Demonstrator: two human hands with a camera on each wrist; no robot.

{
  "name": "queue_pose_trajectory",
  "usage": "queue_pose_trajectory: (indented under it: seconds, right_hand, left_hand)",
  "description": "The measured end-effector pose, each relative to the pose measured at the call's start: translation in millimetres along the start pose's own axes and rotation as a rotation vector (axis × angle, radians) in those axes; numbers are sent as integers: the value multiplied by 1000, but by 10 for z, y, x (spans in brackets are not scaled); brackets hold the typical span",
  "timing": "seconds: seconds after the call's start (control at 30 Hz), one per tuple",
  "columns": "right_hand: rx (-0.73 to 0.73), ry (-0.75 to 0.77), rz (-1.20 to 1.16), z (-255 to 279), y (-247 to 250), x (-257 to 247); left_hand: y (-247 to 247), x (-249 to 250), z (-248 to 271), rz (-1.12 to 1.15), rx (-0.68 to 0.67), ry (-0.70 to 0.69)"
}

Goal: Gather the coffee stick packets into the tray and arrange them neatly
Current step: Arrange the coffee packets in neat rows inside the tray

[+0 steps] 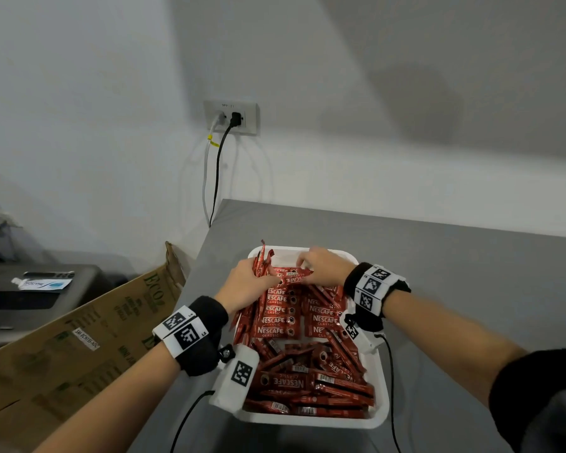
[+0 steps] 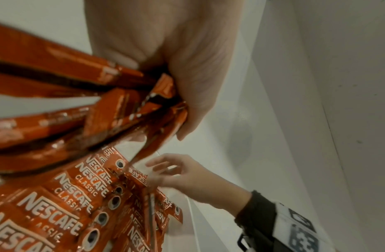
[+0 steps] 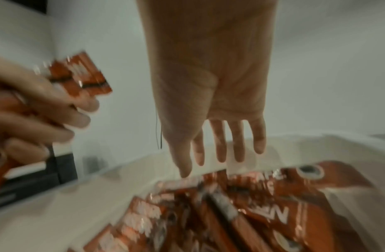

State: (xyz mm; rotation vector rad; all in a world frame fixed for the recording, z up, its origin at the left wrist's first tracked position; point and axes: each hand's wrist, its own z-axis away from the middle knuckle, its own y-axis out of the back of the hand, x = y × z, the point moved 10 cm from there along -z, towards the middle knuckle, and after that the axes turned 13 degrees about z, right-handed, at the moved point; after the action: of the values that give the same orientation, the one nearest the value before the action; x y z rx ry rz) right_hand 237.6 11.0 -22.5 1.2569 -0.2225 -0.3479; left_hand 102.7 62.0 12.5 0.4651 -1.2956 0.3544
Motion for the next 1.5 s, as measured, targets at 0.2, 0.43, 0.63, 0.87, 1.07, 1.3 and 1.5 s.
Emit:
queue_pose_trajectory:
  seconds: [0.2,0.43,0.63,0.87,1.07,1.3,1.5]
  right_hand:
    - [118,142,-779,433,381,-306]
    - [77,120,-1003,442,231,-488]
    - [216,-6,-693,277,242,-194]
    - [39,-106,101,12,-4,90]
    - [-17,-77,185,-29,-25,29]
    - [17,-82,215,-36,8,73]
    - [124,-127,177,216,175,105]
  left_hand:
    - [118,249,-73,159,268,-170]
    - [-163,215,-216,569,367,-102]
    - [-314,127,-294,399,178,6]
    - [178,-148,-223,195,430,136]
    - [204,-126,-222,142,347,55]
    - [52,-71,-214,157,267,-35]
    - [-6,-126,-184,63,173,-17]
